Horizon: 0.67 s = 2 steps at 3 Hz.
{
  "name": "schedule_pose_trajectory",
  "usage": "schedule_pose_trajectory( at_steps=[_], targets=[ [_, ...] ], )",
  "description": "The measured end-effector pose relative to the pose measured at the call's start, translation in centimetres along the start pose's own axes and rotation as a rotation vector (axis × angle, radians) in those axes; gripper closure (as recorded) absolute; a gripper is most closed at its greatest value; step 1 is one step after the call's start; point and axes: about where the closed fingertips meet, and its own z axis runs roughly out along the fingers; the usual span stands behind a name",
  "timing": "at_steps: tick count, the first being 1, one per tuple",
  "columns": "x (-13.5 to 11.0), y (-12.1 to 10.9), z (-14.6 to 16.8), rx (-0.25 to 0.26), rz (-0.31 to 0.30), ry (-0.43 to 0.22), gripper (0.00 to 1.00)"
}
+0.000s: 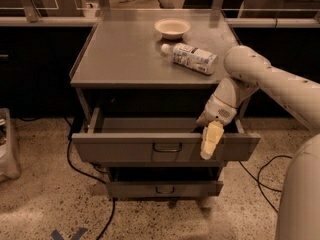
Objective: Open top drawer
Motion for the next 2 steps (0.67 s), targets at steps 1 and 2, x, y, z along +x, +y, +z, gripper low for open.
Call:
schedule_pose_trajectory(
  at_steps=[1, 2],
  targets=[
    [0.4, 0.8, 1.5, -0.026, 0.006, 0.008, 0.00],
    [0.6, 3.9, 1.6, -0.037, 0.014, 0.023, 0.00]
  ],
)
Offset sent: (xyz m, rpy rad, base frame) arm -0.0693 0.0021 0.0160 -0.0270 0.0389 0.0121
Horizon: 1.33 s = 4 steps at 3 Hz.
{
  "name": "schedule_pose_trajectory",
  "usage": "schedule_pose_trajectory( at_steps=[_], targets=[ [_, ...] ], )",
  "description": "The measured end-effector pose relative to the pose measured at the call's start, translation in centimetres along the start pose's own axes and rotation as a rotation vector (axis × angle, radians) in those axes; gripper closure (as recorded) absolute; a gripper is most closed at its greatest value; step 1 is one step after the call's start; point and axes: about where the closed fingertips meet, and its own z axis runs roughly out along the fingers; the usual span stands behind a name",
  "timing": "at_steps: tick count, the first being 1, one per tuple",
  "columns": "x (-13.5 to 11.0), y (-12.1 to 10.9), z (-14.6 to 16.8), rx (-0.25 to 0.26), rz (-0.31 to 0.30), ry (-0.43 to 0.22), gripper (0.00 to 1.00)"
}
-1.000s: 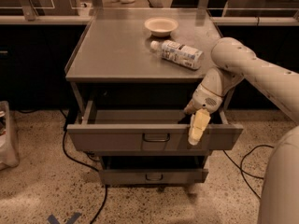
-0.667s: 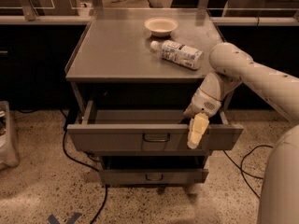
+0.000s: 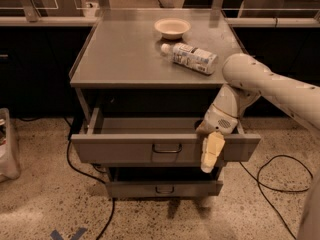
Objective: Open top drawer
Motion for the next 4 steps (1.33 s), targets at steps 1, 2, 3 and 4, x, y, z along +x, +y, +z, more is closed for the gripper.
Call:
schedule_pose_trajectory(
  at_steps=[1, 2, 3, 4],
  targets=[
    [0.1, 7.4, -3.9, 0.039, 0.028, 0.034, 0.00],
    [0.1, 7.4, -3.9, 0.039, 0.028, 0.035, 0.00],
    [-1.0, 4.7, -2.6, 0.037, 0.000, 0.066, 0.00],
    [-1.6, 3.2, -0.8, 0.001, -0.016, 0.087, 0.00]
  ],
)
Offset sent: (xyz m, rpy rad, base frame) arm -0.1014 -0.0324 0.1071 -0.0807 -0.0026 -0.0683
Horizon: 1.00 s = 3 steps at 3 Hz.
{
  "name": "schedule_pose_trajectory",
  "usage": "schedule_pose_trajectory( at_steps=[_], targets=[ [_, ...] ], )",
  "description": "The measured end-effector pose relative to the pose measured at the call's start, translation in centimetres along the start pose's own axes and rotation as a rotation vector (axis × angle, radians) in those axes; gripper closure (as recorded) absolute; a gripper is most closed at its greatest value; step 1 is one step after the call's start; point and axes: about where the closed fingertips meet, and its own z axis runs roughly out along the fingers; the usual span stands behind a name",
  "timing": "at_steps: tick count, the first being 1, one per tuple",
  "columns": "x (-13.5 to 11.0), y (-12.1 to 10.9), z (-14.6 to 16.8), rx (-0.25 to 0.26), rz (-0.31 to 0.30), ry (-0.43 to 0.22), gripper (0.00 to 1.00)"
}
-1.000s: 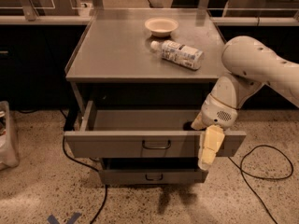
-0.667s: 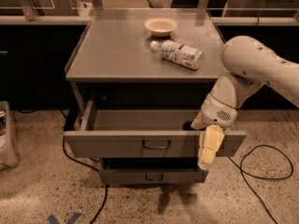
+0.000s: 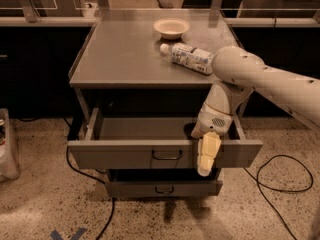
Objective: Open top drawer
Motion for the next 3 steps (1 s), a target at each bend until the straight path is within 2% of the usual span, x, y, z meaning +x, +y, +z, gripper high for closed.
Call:
schedule_pose_trajectory(
  at_steps=[1, 2, 3],
  targets=[
    [0.2, 0.9, 1.4, -0.115, 0.029, 0.021, 0.00],
    [1.1, 3.1, 0.7, -0.184, 0.069, 0.009, 0.00],
    [1.9, 5.6, -1.1, -0.197, 0.125, -0.011, 0.00]
  ],
)
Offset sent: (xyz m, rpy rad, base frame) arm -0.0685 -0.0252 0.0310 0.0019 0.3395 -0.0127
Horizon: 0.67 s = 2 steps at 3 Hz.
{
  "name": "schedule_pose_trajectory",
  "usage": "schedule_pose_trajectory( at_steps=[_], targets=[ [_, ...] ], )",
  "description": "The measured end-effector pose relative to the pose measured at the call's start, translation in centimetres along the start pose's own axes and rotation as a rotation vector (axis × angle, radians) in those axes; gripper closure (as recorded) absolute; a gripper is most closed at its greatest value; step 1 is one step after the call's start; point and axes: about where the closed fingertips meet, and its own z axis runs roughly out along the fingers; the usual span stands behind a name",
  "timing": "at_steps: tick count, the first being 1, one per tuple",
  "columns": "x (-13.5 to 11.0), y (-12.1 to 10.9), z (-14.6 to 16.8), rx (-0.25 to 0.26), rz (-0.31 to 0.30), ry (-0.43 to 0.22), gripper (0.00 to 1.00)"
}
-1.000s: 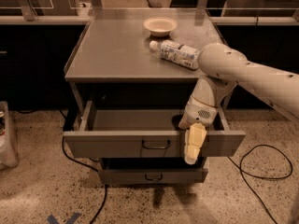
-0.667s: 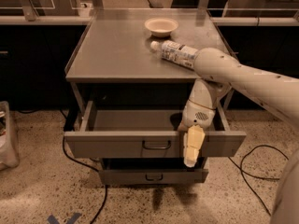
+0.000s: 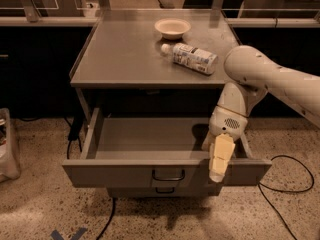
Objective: Open top drawer
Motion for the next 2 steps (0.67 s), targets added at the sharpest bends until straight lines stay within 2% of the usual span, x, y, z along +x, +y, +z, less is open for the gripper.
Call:
schedule_pose_trajectory(
  at_steps=[1, 2],
  targets=[
    [-0.4, -1.2, 0.5, 0.015, -0.002, -0.018, 0.00],
    [-0.4, -1.6, 2.5, -0.053, -0.004, 0.014, 0.00]
  ],
)
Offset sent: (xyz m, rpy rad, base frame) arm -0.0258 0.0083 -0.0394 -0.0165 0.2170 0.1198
